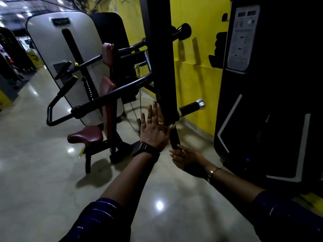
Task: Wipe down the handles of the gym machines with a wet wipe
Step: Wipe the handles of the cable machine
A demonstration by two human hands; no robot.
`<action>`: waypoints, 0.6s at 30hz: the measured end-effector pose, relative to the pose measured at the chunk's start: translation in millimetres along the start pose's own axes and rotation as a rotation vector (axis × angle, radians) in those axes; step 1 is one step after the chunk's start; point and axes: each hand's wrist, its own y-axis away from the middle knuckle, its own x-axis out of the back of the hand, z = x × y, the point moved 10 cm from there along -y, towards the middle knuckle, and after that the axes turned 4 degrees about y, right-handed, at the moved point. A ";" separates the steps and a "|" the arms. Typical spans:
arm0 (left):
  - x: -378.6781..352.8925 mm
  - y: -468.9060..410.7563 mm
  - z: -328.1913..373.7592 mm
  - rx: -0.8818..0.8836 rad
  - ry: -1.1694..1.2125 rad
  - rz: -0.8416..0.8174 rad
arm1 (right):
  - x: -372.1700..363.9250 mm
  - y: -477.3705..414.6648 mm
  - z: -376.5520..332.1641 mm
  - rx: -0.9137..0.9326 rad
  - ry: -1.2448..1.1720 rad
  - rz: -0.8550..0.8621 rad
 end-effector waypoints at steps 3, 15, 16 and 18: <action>-0.5 -0.3 0.4 -0.006 0.019 -0.019 | 17.4 14.2 52.5 -0.452 -0.602 0.209; 1.4 -1.2 1.3 0.010 0.011 -0.051 | 16.4 23.2 84.7 -0.760 -0.727 0.327; 1.8 -0.9 1.8 0.012 0.007 -0.054 | 20.7 20.8 88.3 -0.767 -0.709 0.333; 0.7 0.0 1.9 0.025 0.009 -0.075 | 17.0 19.1 92.4 -0.852 -0.737 0.271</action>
